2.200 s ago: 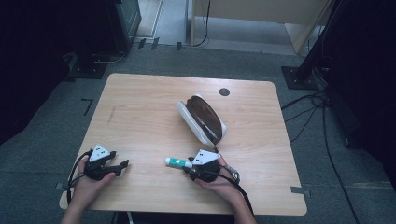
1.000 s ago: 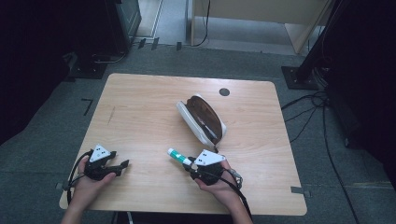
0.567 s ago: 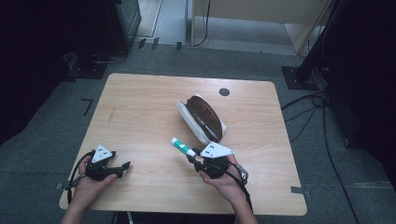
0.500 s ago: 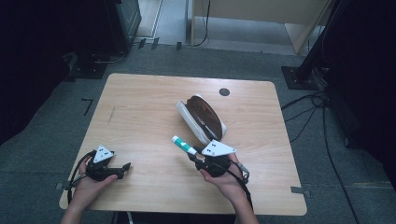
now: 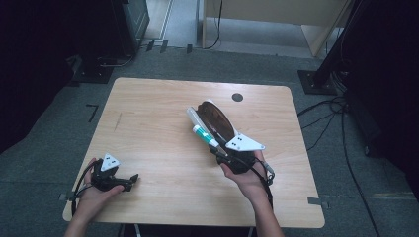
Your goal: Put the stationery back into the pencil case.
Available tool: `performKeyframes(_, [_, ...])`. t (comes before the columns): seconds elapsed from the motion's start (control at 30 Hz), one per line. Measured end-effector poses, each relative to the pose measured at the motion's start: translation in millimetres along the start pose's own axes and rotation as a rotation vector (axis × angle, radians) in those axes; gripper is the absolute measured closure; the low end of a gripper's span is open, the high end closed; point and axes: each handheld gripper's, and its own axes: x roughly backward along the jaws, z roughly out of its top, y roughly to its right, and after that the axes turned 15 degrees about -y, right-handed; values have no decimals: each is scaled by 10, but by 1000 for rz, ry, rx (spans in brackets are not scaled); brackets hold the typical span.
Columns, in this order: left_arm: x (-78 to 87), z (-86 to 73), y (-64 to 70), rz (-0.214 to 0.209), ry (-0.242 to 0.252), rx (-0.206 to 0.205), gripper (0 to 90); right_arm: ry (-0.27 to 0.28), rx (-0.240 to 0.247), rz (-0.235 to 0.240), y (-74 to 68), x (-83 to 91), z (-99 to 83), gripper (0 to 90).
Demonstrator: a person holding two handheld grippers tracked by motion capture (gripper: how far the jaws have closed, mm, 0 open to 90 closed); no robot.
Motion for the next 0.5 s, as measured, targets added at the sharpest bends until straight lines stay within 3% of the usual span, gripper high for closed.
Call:
performKeyframes(0.27, [-1,2,-4,1,-1,2,0,19,-36,-36,143,-15,118,659])
performKeyframes(0.5, [-2,1,-2,0,1,1,0,-8,-99,-62,322,-140,168,659])
